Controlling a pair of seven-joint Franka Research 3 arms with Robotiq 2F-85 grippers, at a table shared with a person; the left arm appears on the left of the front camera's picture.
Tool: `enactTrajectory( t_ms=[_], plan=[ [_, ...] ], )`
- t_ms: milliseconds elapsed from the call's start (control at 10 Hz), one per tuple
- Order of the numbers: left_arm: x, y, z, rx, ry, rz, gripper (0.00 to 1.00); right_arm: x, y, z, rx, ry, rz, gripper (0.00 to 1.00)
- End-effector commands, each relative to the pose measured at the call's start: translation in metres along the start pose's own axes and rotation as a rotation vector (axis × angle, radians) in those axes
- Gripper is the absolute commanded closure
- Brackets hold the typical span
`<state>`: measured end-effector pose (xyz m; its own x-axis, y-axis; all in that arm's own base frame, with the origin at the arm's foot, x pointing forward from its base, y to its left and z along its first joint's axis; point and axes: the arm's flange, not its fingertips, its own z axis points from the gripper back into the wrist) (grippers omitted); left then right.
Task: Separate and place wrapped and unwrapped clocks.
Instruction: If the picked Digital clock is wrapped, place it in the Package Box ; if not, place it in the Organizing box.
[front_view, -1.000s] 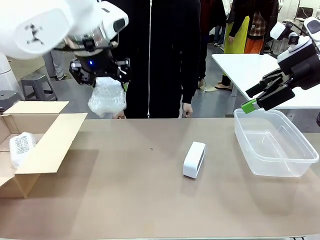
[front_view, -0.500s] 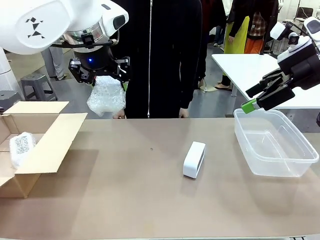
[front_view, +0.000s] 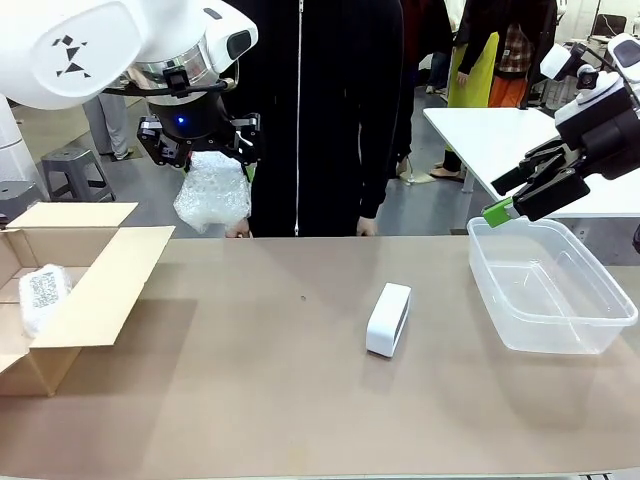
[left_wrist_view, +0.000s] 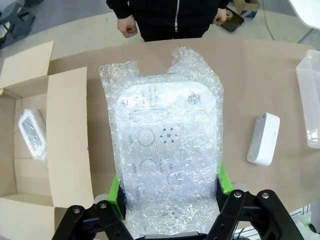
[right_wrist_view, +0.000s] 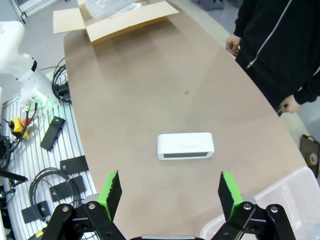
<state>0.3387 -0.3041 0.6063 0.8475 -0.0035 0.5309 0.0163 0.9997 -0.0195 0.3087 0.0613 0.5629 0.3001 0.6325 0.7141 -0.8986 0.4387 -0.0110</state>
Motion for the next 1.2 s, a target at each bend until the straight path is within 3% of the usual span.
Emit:
enactTrajectory(
  t_ms=[0,600,700,1100],
  plan=[
    [-0.001,0.001,0.003,-0.008,-0.015,0.009,0.69,0.001,-0.002,-0.001,0.020,-0.022,0.004,0.00],
    [-0.001,0.001,0.003,-0.008,-0.015,0.009,0.69,0.001,-0.002,-0.001,0.020,-0.022,0.004,0.00],
    [0.000,0.000,0.000,0.002,-0.001,0.000,0.19,0.001,-0.002,-0.001,0.020,-0.022,0.004,0.00],
    [0.030,0.169,0.006,0.284,-0.051,0.100,0.19,0.001,-0.002,-0.001,0.020,-0.022,0.004,0.00]
  ],
)
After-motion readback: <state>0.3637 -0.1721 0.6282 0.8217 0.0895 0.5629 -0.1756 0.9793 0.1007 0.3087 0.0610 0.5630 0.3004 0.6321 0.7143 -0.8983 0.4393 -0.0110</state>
